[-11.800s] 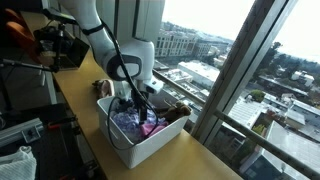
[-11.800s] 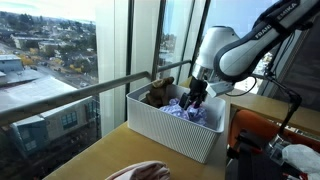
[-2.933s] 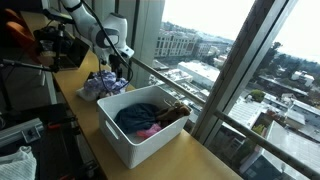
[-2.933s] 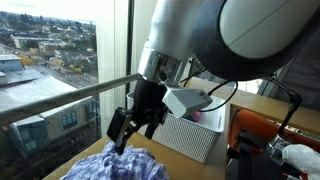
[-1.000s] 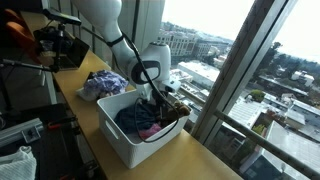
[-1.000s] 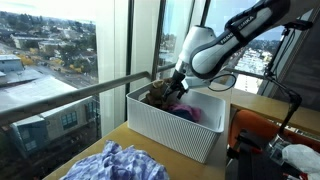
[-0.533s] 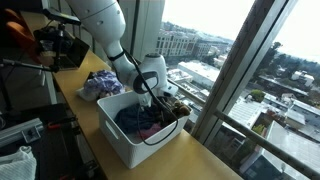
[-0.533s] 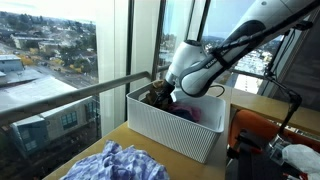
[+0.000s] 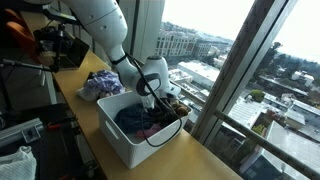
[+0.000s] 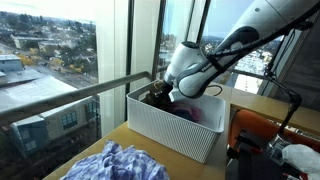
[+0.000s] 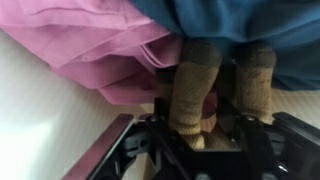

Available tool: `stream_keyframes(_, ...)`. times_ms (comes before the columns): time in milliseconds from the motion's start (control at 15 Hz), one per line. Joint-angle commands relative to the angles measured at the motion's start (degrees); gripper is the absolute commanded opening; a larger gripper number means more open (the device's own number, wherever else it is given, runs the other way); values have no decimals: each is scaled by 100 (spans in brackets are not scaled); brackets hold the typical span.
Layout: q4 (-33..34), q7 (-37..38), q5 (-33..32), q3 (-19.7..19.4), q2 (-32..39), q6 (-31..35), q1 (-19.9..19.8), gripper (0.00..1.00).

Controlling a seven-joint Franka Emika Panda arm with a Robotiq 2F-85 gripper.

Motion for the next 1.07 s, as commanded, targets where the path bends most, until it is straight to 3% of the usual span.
stream_keyframes(0,30,120,44,-263,66,151,214,27)
stream_keyframes(267,-136,215,51,-383,-73,172,311,0)
stream_keyframes(1000,-1119,397,-99,-787,-967,260,833,2)
